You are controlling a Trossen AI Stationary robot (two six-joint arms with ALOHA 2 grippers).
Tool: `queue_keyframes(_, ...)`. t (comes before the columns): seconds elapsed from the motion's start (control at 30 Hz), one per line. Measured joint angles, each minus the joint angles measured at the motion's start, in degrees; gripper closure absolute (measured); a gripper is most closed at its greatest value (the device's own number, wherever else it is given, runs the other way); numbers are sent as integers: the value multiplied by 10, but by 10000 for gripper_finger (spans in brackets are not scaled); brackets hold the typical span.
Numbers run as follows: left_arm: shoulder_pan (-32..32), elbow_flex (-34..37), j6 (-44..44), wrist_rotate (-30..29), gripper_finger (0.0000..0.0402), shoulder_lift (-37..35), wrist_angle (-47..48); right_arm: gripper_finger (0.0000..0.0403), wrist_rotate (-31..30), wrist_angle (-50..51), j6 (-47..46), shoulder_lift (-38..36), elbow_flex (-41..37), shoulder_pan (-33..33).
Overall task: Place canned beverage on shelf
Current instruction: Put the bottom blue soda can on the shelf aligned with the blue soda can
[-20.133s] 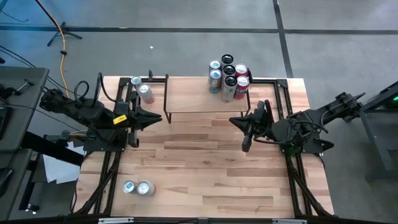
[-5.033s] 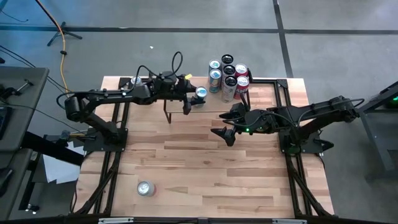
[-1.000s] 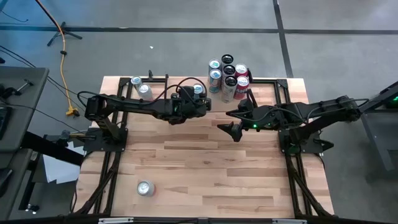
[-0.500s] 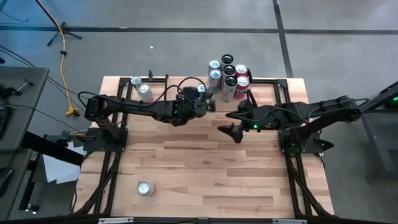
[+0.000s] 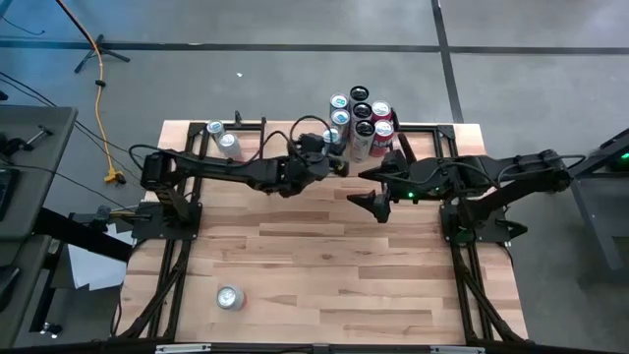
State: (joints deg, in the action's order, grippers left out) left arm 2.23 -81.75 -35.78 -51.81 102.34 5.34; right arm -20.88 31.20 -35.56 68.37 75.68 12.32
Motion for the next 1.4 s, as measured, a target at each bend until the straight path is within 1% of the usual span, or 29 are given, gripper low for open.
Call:
queue_keyframes(0.03, -1, -9, 8, 6, 214, 8, 1, 12, 0, 1, 0, -1, 1, 0)
queue_keyframes(0.1, -1, -34, 29, -5, 214, 31, 37, 12, -1, 4, 0, -3, 4, 0)
queue_keyframes(0.2, -2, -75, 31, -6, 213, 59, 78, 12, -1, 7, 0, -7, 4, 0)
queue_keyframes(0.27, -1, -98, 28, -10, 213, 75, 86, 12, -3, 9, -3, -7, 4, 0)
queue_keyframes(0.33, 0, -110, 27, -15, 213, 84, 112, 12, -3, 13, -4, -8, 4, 0)
queue_keyframes(0.37, 0, -113, 29, -17, 213, 89, 110, 12, -4, 13, -4, -8, 4, 1)
queue_keyframes(0.63, 6, -109, 29, -15, 202, 89, 111, 12, -4, 21, -4, -9, 4, 1)
queue_keyframes(0.87, 13, -109, -17, -9, 188, 88, 112, 12, -5, 21, -2, -9, 4, 1)
queue_keyframes(1.03, 17, -109, -44, -8, 186, 88, 112, 12, -5, 21, -4, -9, 4, 1)
queue_keyframes(1.4, 18, -109, -46, -7, 185, 88, 111, 12, -5, 21, -5, -9, 4, 1)
